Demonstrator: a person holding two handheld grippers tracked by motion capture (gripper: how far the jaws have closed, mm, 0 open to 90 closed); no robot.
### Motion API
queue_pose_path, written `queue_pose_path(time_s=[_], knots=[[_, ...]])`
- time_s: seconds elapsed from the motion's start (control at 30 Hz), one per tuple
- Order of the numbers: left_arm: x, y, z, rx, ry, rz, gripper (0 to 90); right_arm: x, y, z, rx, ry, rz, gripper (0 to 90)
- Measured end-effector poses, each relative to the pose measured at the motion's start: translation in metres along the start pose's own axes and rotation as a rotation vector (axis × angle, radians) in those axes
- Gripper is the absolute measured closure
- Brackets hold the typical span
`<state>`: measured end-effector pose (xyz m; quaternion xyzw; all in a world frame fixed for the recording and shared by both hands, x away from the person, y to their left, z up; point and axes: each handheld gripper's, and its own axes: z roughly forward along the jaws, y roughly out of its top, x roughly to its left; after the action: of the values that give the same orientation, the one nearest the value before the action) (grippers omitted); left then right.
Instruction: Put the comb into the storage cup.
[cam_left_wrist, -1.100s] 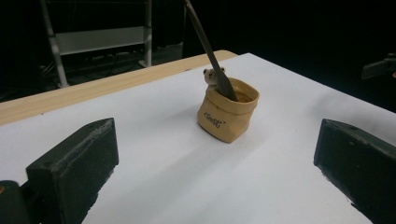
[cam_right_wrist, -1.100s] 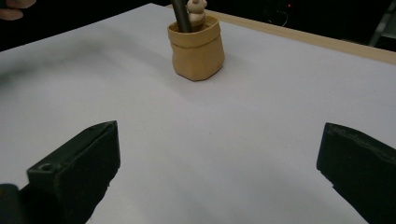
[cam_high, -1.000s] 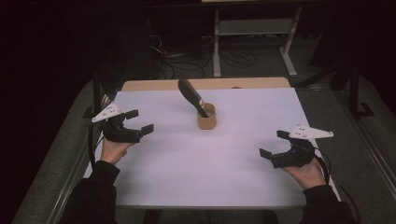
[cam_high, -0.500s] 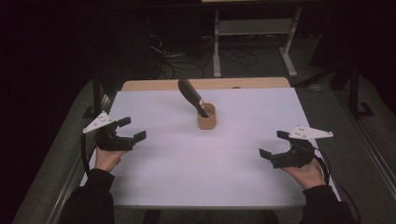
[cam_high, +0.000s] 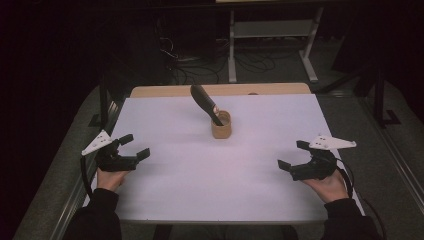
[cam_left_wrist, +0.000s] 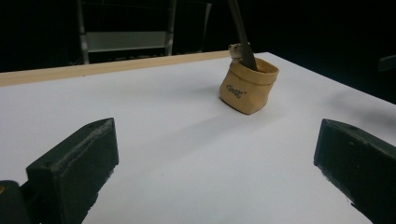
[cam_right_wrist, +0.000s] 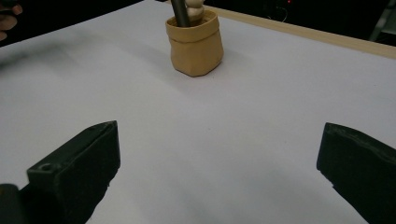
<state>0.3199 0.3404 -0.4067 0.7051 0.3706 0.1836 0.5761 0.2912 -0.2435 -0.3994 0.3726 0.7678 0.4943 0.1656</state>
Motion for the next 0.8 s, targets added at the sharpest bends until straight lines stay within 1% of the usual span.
queue_pose_path(time_s=[0.23,0.5,0.63,0.73,0.8], knots=[[0.001,-0.008,-0.011,-0.042,0.041,0.008,0.0,0.0,-0.001,-0.001,0.0,-0.001,0.002,0.0],[0.002,-0.022,-0.026,-0.058,0.094,0.007,0.0,-0.001,-0.004,-0.001,0.006,-0.003,0.007,0.0],[0.002,-0.025,-0.032,-0.062,0.099,-0.007,0.0,-0.001,-0.006,-0.001,0.01,-0.005,0.007,0.0],[0.003,-0.027,-0.033,-0.056,0.1,-0.014,0.0,-0.002,-0.008,-0.001,0.016,-0.008,0.009,0.0],[0.004,-0.027,-0.033,-0.06,0.095,-0.016,0.0,-0.003,-0.009,-0.001,0.024,-0.011,0.011,0.0]])
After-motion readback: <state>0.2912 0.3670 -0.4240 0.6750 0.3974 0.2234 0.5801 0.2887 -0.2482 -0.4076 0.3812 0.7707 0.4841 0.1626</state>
